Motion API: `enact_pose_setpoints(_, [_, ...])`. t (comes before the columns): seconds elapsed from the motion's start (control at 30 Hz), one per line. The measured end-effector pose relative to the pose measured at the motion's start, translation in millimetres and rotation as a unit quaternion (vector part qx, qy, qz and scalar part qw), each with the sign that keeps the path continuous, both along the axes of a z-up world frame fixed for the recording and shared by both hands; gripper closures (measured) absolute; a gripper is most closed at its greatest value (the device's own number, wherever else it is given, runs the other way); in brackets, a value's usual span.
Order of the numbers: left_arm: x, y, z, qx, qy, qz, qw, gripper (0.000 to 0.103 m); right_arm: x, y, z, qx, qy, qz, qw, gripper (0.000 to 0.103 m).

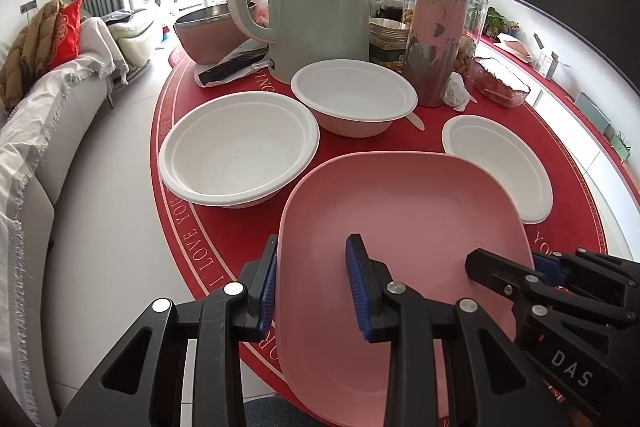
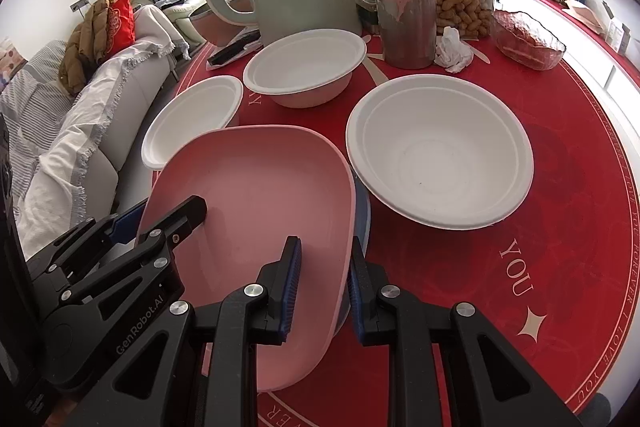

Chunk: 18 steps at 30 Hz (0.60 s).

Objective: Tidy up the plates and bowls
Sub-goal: 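Lower the pink plate onto the blue plate and open the right gripper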

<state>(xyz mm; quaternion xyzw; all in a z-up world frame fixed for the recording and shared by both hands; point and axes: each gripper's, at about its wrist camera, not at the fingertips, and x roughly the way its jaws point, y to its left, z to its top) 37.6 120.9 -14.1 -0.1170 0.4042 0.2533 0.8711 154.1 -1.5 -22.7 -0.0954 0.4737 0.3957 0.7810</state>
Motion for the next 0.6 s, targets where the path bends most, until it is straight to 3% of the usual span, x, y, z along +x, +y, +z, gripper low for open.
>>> enact_pose_setpoints(0.2, [-1, 2, -2, -0.007, 0.002, 0.005, 1.0000, 0.067, 2, -1, -1, 0.004, 0.005, 0.005, 1.000, 0.079])
enact_pose_setpoints(0.23, [-1, 3, -3, -0.011, 0.000, 0.007, 0.9999, 0.061, 2, -1, -1, 0.004, 0.007, 0.007, 1.000, 0.079])
enact_pose_setpoints(0.33, [-3, 1, 0, 0.001, -0.004, 0.015, 0.9999, 0.029, 2, -5, -1, 0.007, 0.015, 0.019, 1.000, 0.079])
enact_pose_setpoints(0.43, [-9, -4, 10, 0.024, -0.018, 0.012, 0.9995, 0.024, 4, -13, 3, 0.010, 0.009, 0.028, 1.000, 0.077])
enact_pose_setpoints(0.47, [-10, -6, 14, 0.026, -0.020, 0.008, 0.9995, 0.022, 5, -17, 5, 0.005, 0.000, 0.022, 1.000, 0.051])
enact_pose_setpoints(0.53, [-9, -7, 18, 0.024, -0.024, 0.005, 0.9994, 0.021, 10, -30, 11, 0.022, -0.016, 0.011, 1.000, 0.009])
enact_pose_setpoints(0.6, [-7, -9, 21, 0.020, -0.027, 0.000, 0.9994, 0.021, 14, -44, 18, 0.033, -0.024, 0.000, 0.999, 0.009])
